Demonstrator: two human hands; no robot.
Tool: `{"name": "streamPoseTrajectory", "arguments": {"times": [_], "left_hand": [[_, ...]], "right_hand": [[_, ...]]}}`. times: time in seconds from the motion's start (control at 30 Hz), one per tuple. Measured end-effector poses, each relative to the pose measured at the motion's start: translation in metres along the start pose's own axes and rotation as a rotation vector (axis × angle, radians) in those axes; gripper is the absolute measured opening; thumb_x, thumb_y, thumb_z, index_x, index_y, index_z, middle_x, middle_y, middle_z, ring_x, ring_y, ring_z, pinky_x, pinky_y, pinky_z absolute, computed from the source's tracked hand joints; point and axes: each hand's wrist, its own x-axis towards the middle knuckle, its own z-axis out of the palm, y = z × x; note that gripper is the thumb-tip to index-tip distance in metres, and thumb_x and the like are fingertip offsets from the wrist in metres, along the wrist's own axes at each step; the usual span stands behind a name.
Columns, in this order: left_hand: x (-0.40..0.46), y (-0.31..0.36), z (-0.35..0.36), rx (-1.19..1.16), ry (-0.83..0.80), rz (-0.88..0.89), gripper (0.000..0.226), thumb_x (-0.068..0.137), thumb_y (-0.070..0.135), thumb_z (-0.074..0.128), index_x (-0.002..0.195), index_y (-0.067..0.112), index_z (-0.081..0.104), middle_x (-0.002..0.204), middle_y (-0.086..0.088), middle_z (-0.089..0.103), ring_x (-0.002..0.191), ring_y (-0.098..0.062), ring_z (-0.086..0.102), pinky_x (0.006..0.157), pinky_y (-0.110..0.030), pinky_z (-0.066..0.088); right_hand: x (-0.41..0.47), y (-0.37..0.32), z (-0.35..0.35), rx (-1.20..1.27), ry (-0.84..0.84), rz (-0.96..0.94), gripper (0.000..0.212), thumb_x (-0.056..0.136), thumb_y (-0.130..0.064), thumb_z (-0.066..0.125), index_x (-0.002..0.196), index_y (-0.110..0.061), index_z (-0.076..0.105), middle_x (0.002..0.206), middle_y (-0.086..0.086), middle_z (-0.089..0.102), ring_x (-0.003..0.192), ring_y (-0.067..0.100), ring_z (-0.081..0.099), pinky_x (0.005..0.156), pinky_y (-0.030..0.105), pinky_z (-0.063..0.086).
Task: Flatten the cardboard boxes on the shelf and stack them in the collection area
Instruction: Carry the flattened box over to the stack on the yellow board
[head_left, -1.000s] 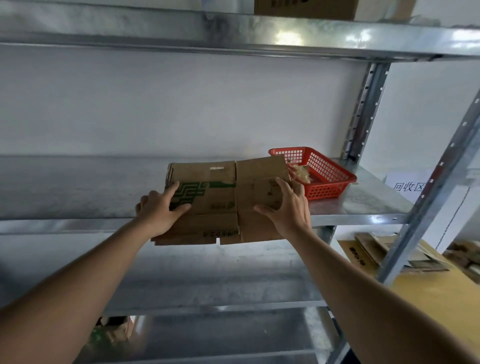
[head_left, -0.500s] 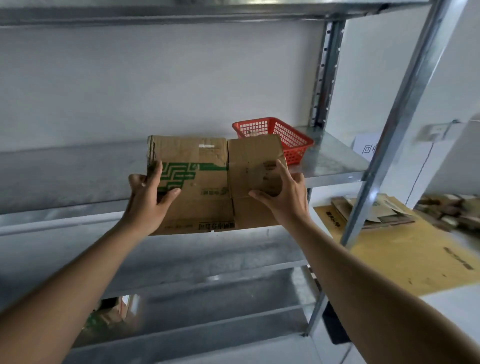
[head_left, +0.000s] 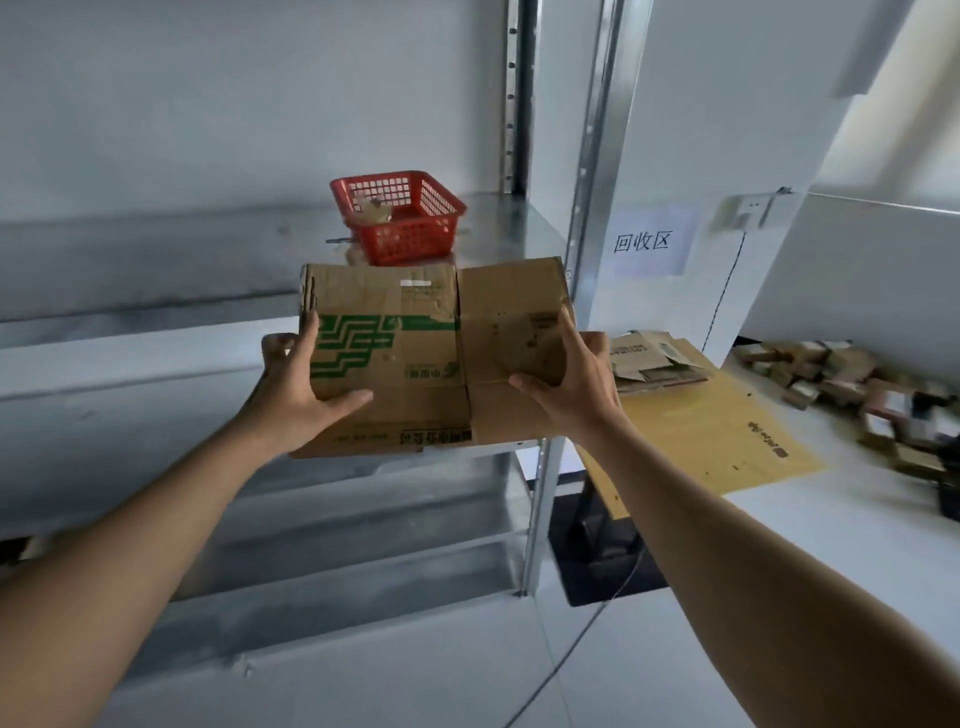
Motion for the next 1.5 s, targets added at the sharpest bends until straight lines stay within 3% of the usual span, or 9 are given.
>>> {"name": "streamPoseTrajectory", "arguments": {"times": [0.13,0.27,0.4,0.57,0.67,0.87,1.1,1.5], "left_hand": [[-0.009,0.042,0.063,0.013,-0.065,0.01,0.126,0.075,0.058,0.083,0.161,0.046,-0.008,0.135,0.01,0.02,0.131,-0.011,0.031,0.118,-0.032,0.025],[-0.004,0.085,0.119,0.015,-0.103,0.013,0.129,0.077,0.051,0.086,0.166,0.03,-0.005,0.145,0.003,0.022,0.141,-0.02,0.034,0.118,-0.029,0.024],[0.009,0.125,0.165,0.01,-0.146,0.043,0.125,0.079,0.048,0.086,0.165,0.033,-0.005,0.146,0.004,0.022,0.14,-0.021,0.035,0.117,-0.03,0.024],[0.035,0.163,0.23,-0.014,-0.218,0.057,0.121,0.082,0.045,0.084,0.166,0.031,-0.003,0.148,0.001,0.021,0.142,-0.021,0.034,0.121,-0.034,0.027],[0.057,0.182,0.274,-0.024,-0.235,0.052,0.121,0.084,0.042,0.084,0.166,0.025,-0.002,0.15,-0.002,0.02,0.145,-0.022,0.032,0.117,-0.028,0.025],[0.122,0.212,0.36,-0.044,-0.276,0.072,0.121,0.086,0.04,0.082,0.165,0.026,-0.009,0.156,-0.001,0.015,0.149,-0.027,0.023,0.124,-0.048,0.028],[0.213,0.228,0.433,-0.091,-0.297,0.001,0.118,0.084,0.036,0.084,0.166,0.024,-0.001,0.158,-0.007,0.019,0.148,-0.026,0.027,0.121,-0.037,0.025],[0.347,0.237,0.516,0.04,-0.296,-0.19,0.117,0.084,0.037,0.084,0.166,0.022,0.002,0.157,-0.006,0.021,0.149,-0.03,0.024,0.124,-0.05,0.027]], "right_hand": [[-0.021,0.064,-0.049,-0.041,-0.062,0.058,0.121,0.073,-0.049,0.09,0.163,-0.036,0.01,0.14,0.008,0.031,0.128,0.03,0.039,0.115,0.047,0.037],[-0.035,0.118,-0.092,-0.062,-0.048,0.125,0.122,0.076,-0.05,0.087,0.165,-0.032,0.006,0.141,0.009,0.029,0.132,0.032,0.034,0.116,0.046,0.033],[-0.041,0.161,-0.126,-0.071,-0.025,0.196,0.121,0.078,-0.05,0.086,0.165,-0.029,0.005,0.146,0.009,0.027,0.137,0.032,0.034,0.119,0.048,0.035],[-0.034,0.213,-0.159,-0.166,0.022,0.311,0.119,0.078,-0.05,0.085,0.164,-0.031,0.006,0.146,0.011,0.032,0.135,0.033,0.04,0.111,0.05,0.043],[-0.022,0.244,-0.171,-0.194,0.032,0.371,0.116,0.078,-0.045,0.085,0.164,-0.03,0.008,0.146,0.013,0.033,0.136,0.035,0.038,0.112,0.052,0.039],[0.027,0.308,-0.184,-0.243,0.053,0.483,0.113,0.083,-0.042,0.082,0.165,-0.029,0.005,0.153,0.013,0.029,0.14,0.036,0.035,0.117,0.049,0.032],[0.107,0.374,-0.185,-0.299,0.046,0.54,0.111,0.084,-0.044,0.081,0.164,-0.03,0.005,0.154,0.011,0.029,0.134,0.036,0.04,0.11,0.049,0.033],[0.266,0.489,-0.159,-0.259,-0.145,0.504,0.108,0.087,-0.048,0.078,0.165,-0.029,0.006,0.154,0.009,0.03,0.134,0.033,0.042,0.111,0.047,0.036]]}}
